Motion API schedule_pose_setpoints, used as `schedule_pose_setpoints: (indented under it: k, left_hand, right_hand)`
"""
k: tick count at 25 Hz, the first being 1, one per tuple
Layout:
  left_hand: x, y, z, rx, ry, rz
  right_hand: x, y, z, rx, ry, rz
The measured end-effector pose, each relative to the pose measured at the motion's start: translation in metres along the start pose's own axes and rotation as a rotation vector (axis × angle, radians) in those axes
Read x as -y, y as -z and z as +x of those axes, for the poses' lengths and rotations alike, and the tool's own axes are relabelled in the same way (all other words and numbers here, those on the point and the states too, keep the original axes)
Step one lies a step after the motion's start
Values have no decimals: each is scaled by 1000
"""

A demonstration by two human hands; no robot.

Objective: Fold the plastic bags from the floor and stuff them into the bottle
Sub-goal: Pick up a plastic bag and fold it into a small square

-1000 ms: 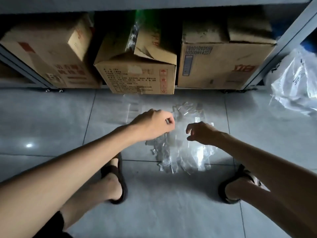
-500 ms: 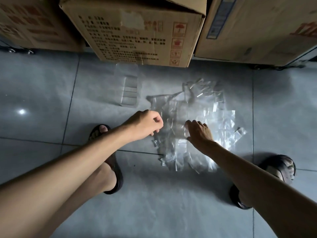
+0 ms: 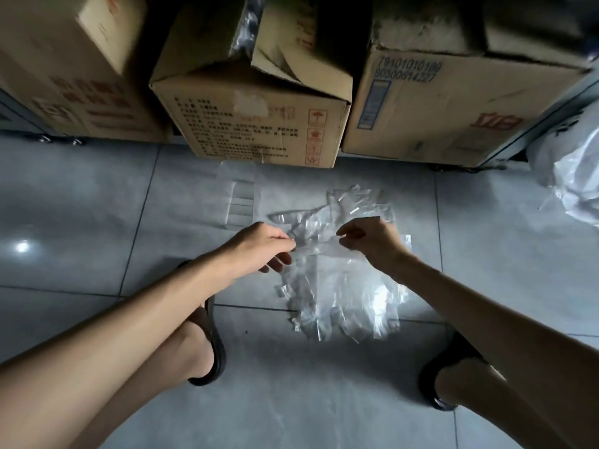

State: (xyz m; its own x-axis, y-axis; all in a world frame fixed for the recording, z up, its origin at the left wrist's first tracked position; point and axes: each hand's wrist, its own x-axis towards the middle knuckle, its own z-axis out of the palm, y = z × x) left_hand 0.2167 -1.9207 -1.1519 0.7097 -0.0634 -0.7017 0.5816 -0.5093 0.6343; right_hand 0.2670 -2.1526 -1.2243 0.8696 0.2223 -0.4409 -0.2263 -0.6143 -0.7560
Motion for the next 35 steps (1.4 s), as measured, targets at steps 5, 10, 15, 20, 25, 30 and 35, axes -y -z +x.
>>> schedule_pose_setpoints:
  k: [5,10,15,20,25,30,35]
  left_hand:
    - [-63,13,-65,109,22,-346]
    - [-113,26,-129,78,-50,-722]
    - [-129,19,-151,-98,-55,-921]
    - [-141,34,-158,-193,-186,-932]
    - [-155,54,-176,26,-345,-912]
    - [-163,59,-184,174,-395,-898]
    - [-166,63,-168,112,-427,-631]
  right_hand:
    - [116,79,-73,-8,103,336]
    - [184,114,-159,-1,307,288]
    - [189,92,-190,10,450,195]
    - [182,99,-189,84,522,49]
    - [168,148,-155,-65,252,523]
    - [170,118,-151,485,77,897]
    - [186,125,-153,401,162,1151]
